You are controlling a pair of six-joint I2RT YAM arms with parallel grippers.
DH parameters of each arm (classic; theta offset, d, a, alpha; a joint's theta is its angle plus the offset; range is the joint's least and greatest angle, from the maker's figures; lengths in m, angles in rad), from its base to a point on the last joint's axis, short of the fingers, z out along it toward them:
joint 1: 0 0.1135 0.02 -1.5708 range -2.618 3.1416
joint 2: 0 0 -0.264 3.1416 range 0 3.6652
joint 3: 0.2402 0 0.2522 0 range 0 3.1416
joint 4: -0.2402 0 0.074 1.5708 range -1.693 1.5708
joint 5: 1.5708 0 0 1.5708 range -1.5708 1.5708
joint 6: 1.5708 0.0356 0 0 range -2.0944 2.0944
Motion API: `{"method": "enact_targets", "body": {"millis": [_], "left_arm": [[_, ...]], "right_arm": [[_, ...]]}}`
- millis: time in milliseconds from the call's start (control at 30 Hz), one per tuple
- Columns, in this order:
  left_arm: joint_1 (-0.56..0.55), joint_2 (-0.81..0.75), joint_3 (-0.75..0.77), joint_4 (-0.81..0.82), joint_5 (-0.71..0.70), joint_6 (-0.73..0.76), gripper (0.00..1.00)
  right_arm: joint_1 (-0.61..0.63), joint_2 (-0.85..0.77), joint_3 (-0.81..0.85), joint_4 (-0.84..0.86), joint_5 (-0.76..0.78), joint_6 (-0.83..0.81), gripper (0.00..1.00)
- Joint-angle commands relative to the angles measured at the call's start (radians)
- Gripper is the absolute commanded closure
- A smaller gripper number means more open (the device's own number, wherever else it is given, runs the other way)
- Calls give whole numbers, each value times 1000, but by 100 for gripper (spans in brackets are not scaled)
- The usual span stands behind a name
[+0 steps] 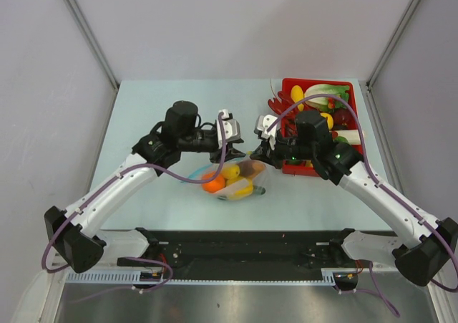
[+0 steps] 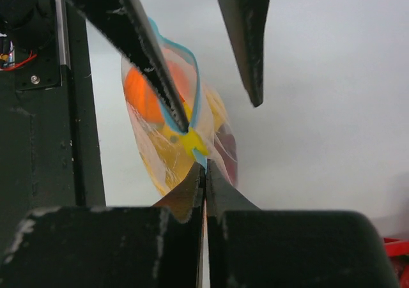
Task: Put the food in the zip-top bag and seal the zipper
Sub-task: Zip the zipper food storage bag at the center of the board.
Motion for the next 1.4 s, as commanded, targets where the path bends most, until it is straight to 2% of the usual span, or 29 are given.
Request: {"method": "enact_targets", "body": {"millis": [0,167,267,300,400,633,767,833,1067,1267,1333,1367], "left_arm": [[-39,1,19,40,43,1,58],[-44,1,22,27,45,21,60],[-44,-3,33,-34,42,57,55],[-44,-12,36,-57,19,64,49],[-38,-66,12,-95,-13,85,45],[-42,-45,42,-75,2,1,44],[-64,-28,76,-117,-3,24,40],[-65,-26,67,-89,-13,18,42],[-70,37,96,-20,-24,-25,62],[-79,52,94,-7,-18,-28,64],[-79,50,91,-8,-18,-30,72],[-79,50,90,-11,-20,-30,79]], "right_arm": [[6,-36,7,55,7,4,100],[6,-31,7,60,11,11,100],[6,-25,7,57,10,6,100],[6,-28,7,57,10,1,100],[6,-31,7,52,14,1,100],[6,-16,7,69,2,0,100],[8,-13,7,73,2,-2,100],[8,-17,7,80,2,3,100],[15,-22,7,77,7,3,100],[18,-21,7,74,11,8,100],[17,-24,7,69,14,11,100],[17,-24,7,70,16,11,100]]}}
